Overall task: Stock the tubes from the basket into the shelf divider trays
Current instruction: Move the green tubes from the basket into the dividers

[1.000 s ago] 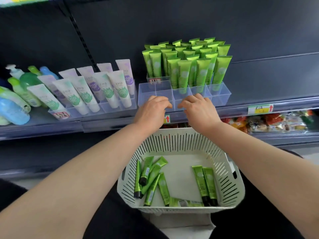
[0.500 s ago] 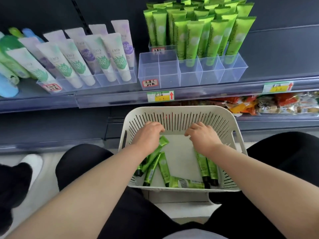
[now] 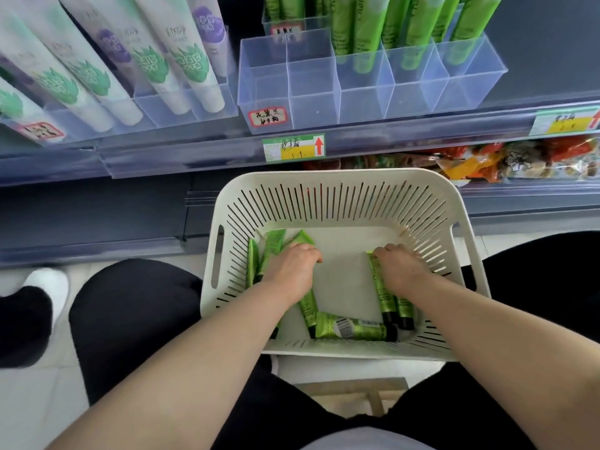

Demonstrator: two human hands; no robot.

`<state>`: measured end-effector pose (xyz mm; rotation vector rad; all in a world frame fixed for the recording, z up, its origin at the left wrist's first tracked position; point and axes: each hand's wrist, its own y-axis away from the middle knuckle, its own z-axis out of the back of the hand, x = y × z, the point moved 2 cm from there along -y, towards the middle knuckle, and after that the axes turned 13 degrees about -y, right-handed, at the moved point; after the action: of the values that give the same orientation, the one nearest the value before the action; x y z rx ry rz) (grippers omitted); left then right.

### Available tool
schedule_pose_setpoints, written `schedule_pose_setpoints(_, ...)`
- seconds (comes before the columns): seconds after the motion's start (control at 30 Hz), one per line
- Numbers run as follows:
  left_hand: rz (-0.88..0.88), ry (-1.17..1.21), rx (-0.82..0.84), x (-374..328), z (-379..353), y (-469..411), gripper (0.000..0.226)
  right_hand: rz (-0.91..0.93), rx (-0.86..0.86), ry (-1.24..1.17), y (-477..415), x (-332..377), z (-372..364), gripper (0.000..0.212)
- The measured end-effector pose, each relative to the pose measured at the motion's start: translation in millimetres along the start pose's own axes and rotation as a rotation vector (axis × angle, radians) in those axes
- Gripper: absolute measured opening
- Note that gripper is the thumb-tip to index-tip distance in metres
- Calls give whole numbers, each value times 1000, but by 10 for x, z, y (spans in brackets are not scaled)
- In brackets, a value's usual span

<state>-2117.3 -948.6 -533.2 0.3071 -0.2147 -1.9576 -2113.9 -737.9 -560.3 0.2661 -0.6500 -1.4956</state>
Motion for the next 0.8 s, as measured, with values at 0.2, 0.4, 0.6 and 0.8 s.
schedule_pose_setpoints(0.2,-6,-4,25,-19,-66,-21,45,-29,59,-39,-137,-4,-81,54)
schedule_pose_setpoints(0.4,-8,32,10,-8,-104,-36,43,-77,31,54,-284,-32,-33,52)
schedule_pose_setpoints(0.6,-38,44,85,-33,-174,-57,43,-33,0,-192,-299,124,108,29)
schedule_pose_setpoints(0.8,-77,41,428,-130,-275,-71,38,89,92,-370,-56,355,189,22)
